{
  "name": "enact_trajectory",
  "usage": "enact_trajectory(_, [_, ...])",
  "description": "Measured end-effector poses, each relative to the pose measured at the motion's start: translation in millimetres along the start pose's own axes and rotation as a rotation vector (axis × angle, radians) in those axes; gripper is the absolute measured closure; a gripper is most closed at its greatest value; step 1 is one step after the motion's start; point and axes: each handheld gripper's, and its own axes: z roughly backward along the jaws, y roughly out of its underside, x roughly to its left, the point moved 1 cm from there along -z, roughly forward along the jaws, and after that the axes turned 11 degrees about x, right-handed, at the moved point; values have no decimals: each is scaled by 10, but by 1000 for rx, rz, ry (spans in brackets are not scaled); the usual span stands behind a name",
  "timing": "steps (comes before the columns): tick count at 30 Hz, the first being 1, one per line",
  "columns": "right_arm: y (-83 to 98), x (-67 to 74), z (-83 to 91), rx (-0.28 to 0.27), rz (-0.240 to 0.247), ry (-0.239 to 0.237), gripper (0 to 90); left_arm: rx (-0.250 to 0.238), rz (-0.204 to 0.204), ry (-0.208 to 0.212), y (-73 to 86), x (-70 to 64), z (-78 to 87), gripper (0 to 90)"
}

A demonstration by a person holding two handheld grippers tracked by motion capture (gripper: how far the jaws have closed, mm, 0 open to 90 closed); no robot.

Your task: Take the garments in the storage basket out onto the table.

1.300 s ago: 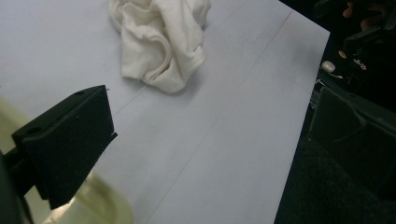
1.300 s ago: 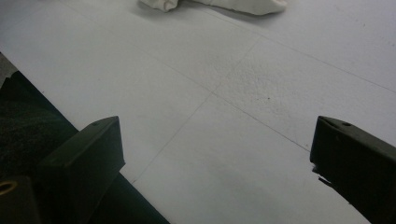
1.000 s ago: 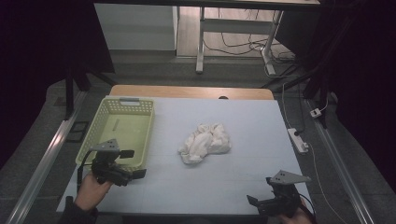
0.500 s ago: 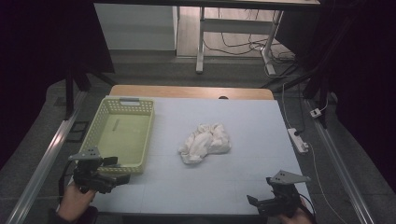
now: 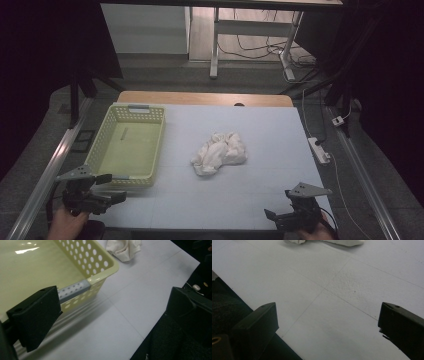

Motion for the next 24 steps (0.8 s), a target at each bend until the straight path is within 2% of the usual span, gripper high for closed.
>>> enact_trajectory(16, [-4,9,-3,3,3,3,29,21,32,-84,166,26,115,0])
enact_trajectory(24, [-5,10,-5,6,1,5,30,68,41,-139,222,13,140,0])
